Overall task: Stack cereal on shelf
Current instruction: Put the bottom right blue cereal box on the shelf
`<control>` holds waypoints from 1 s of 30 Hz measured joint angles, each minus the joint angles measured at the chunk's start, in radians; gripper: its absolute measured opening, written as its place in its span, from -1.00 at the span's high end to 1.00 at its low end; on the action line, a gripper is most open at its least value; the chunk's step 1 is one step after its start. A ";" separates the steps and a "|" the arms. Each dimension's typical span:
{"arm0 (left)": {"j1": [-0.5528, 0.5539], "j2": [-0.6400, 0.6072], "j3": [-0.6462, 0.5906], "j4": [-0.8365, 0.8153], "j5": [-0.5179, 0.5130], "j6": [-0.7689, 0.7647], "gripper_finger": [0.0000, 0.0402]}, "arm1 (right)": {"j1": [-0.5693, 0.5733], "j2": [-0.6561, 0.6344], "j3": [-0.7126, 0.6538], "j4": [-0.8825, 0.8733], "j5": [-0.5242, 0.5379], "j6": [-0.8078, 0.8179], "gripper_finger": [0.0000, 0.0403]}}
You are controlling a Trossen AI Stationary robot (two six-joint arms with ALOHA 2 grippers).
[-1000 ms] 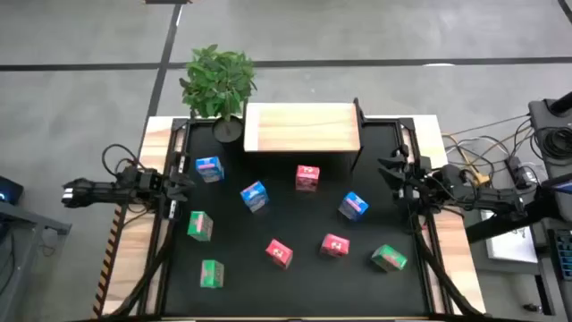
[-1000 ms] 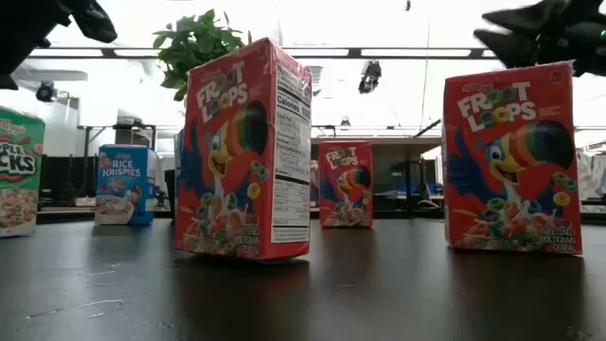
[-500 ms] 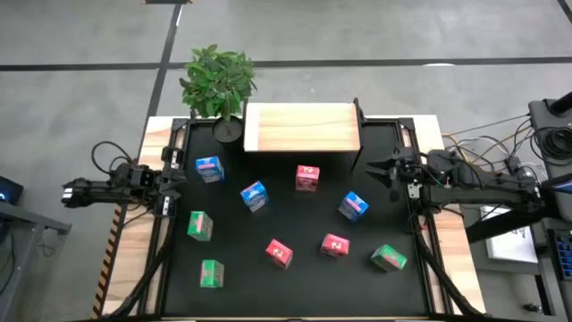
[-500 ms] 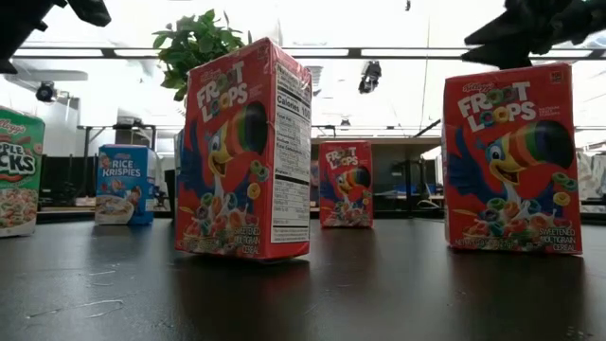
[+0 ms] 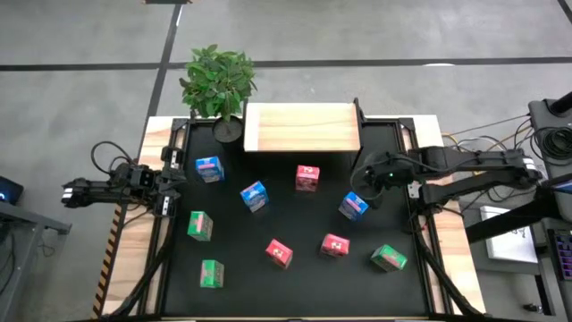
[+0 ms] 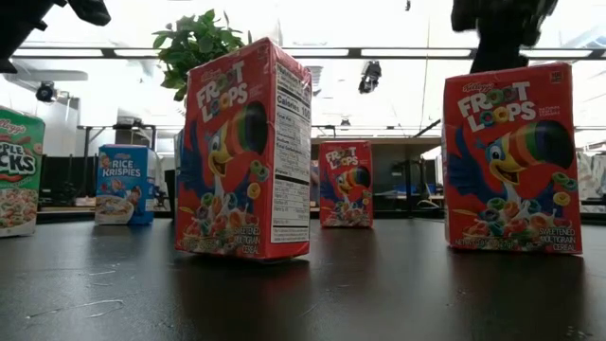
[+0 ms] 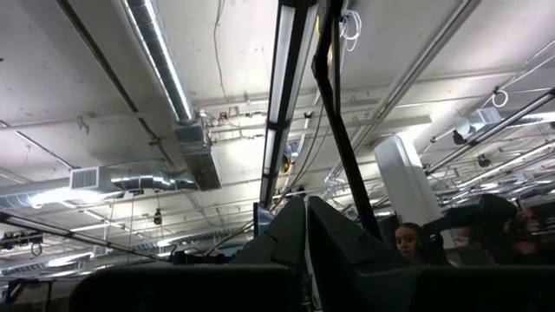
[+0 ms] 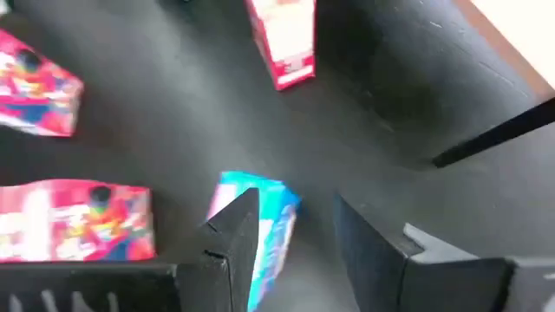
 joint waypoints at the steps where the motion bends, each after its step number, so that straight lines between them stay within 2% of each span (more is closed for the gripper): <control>1: 0.000 0.000 0.000 0.000 0.000 0.000 1.00 | 0.015 0.025 0.031 -0.045 0.001 0.020 0.32; 3: 0.000 0.000 0.000 0.000 0.000 0.000 1.00 | 0.050 0.074 0.082 -0.141 0.012 0.055 0.32; 7: 0.000 -0.002 0.000 0.000 0.000 0.000 1.00 | 0.132 0.147 0.167 -0.223 0.068 0.095 0.32; 16: 0.000 -0.002 0.000 -0.004 0.000 -0.001 1.00 | 0.211 0.246 0.227 -0.213 0.100 0.147 0.29; 26: 0.000 -0.002 0.000 -0.003 0.001 -0.005 1.00 | 0.215 0.309 0.184 -0.202 0.102 0.158 -0.25; 30: 0.000 -0.002 0.000 -0.006 0.001 -0.005 1.00 | 0.215 0.314 0.163 -0.201 0.102 0.213 -0.43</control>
